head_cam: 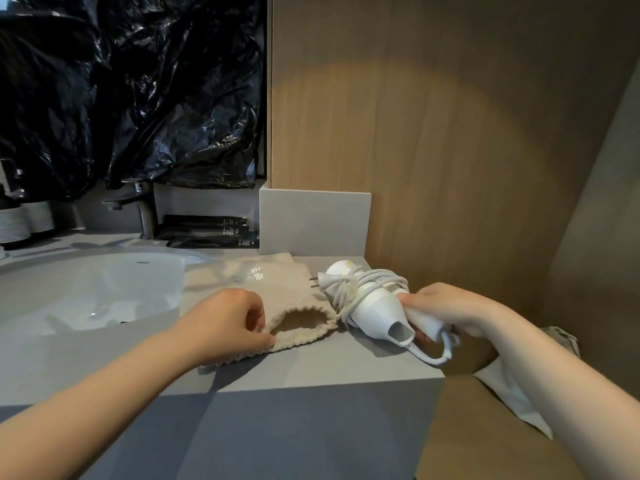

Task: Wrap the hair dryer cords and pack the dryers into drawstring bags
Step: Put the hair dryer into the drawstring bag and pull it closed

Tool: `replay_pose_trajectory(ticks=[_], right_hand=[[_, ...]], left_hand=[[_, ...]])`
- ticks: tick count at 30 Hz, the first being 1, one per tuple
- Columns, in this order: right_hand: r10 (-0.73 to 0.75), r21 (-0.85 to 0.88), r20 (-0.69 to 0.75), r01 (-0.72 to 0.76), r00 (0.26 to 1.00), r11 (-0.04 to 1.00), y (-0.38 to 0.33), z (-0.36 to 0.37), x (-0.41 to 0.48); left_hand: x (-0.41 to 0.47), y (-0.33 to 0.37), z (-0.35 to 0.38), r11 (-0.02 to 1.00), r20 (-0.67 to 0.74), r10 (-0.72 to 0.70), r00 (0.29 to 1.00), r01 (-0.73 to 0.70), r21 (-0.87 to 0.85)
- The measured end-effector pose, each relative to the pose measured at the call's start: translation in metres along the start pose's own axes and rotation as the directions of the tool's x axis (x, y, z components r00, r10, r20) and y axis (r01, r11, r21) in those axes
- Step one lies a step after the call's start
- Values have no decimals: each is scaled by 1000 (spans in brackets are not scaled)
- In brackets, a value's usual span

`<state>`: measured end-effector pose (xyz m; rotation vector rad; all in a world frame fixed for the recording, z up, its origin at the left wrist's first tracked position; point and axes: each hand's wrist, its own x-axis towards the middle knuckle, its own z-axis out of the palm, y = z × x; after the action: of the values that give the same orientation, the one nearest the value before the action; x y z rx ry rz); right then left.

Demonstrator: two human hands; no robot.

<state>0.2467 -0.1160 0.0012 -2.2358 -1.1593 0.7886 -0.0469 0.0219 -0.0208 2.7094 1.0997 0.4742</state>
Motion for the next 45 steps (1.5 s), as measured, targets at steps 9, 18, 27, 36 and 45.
replay_pose_trajectory(ticks=[9, 18, 27, 36, 45], right_hand=[[-26, 158, -135, 47, 990, 986, 7, -1, -22], [-143, 241, -231, 199, 962, 950, 45, -48, -93], [-229, 182, -196, 265, 953, 947, 50, -32, -108], [-232, 264, -143, 263, 962, 928, 8, 9, -86], [-260, 228, -22, 258, 965, 939, -11, 31, -66]], left_hand=[[2, 14, 0, 994, -88, -65, 994, 57, -90], [36, 69, 16, 955, -158, -55, 986, 6, -295], [49, 77, 1, 936, -169, -72, 983, 9, -351], [45, 78, -19, 888, -211, -90, 973, -17, -459], [36, 94, -25, 880, -302, 157, 940, -272, -388]])
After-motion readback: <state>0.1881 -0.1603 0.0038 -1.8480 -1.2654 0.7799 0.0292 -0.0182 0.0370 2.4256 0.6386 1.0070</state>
